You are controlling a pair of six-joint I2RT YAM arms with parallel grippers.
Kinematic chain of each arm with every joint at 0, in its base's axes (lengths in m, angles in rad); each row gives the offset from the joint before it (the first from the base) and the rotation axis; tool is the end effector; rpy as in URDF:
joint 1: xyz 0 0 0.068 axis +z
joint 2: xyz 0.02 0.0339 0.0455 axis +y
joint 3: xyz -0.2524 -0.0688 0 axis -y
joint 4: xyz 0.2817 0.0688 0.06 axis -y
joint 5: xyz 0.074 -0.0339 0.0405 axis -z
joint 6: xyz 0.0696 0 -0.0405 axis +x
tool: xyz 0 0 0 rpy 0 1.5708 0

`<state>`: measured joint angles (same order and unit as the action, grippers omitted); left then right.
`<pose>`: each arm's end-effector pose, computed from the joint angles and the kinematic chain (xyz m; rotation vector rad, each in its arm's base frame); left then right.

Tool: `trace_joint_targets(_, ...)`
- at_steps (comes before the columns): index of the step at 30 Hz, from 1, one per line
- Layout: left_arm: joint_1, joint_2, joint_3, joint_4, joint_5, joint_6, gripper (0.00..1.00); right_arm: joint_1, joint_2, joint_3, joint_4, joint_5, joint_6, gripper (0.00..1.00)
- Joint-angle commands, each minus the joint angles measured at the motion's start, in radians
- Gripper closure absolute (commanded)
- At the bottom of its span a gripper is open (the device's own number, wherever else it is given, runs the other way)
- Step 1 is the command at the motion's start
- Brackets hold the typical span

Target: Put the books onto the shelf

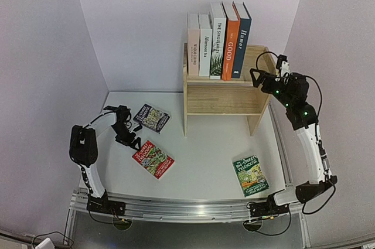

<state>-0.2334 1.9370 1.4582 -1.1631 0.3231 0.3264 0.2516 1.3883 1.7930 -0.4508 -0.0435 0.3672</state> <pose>0.3627 -0.1089 0.1330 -0.8244 -2.9318 0.5008 0.3410 0.0908 0.5212 0.0608 1.6400 0.5111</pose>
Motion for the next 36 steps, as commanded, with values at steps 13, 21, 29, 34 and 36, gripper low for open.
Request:
trace_joint_targets(13, -0.187, 0.176, 0.009, 0.189, -0.075, -0.013, 0.10, 0.250, -0.150, -0.301, -0.205, 0.094, -0.012, 0.02)
trace_joint_targets(21, -0.199, 0.156, -0.019, 0.200, -0.049, -0.047, 0.38, 0.446, -0.156, -0.429, -0.194, 0.245, 0.024, 0.02)
trace_joint_targets(29, -0.201, 0.199, 0.029, 0.122, 0.042, -0.128, 0.99, 0.667, -0.071, -0.503, -0.173, 0.423, 0.099, 0.02)
trace_joint_targets(34, -0.200, 0.160, 0.058, 0.029, 0.126, -0.194, 1.00, 0.866, 0.114, -0.492, -0.044, 0.558, 0.010, 0.02)
trace_joint_targets(36, -0.199, 0.142, 0.096, -0.034, 0.180, -0.199, 1.00, 0.962, 0.219, -0.470, 0.060, 0.617, -0.127, 0.02)
